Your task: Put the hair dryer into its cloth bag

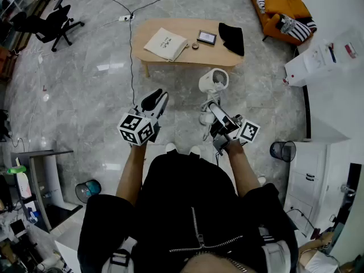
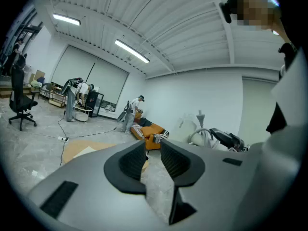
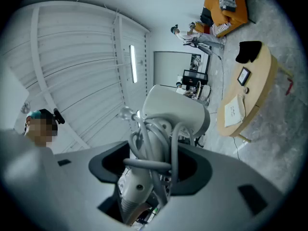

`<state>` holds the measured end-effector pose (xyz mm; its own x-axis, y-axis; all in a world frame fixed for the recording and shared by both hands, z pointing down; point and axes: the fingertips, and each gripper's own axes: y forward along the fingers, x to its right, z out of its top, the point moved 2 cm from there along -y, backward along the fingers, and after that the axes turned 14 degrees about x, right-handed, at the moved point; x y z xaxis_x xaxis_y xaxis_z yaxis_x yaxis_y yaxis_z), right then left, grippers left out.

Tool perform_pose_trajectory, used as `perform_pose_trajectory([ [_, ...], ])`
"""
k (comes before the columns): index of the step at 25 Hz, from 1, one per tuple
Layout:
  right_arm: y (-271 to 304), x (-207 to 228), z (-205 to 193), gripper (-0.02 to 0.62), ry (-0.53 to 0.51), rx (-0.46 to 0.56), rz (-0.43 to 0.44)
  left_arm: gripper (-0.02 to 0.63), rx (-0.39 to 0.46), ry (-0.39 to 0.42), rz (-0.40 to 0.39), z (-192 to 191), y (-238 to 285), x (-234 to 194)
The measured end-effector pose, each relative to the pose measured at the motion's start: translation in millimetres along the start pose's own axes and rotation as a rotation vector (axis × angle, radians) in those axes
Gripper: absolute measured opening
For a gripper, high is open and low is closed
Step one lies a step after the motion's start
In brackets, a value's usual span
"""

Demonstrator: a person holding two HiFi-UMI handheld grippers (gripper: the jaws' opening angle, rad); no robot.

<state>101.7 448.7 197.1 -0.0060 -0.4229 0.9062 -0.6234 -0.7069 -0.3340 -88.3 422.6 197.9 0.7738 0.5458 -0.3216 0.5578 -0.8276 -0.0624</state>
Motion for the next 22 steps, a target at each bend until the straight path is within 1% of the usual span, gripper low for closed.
perform_pose_trajectory([
  [4, -2.2, -2.1, -1.1, 0.256, -0.02, -0.017, 0.004, 0.103, -0.002, 0.0, 0.008, -0.9, -5.2, 4.1],
  [9, -7.0, -8.6, -9.3, 0.256, -0.076, -0.053, -0.001, 0.103, -0.002, -0.003, 0.005, -3.3, -11.4, 8.8],
  [13, -9.5, -11.7, -9.7, 0.259, -0.089, -0.053, 0.003, 0.103, -0.007, -0.012, 0.005, -6.8, -14.3, 11.3],
  [18, -14.3, -11.1, -12.0, 0.262, -0.123, -0.067, -0.009, 0.103, -0.008, -0.015, 0.018, -6.3, -20.0, 7.9],
  [22, -11.8, -13.3, -17.1, 0.261, -0.114, -0.075, 0.007, 0.103, 0.01, -0.01, 0.035, 1.8, -24.1, -2.3],
])
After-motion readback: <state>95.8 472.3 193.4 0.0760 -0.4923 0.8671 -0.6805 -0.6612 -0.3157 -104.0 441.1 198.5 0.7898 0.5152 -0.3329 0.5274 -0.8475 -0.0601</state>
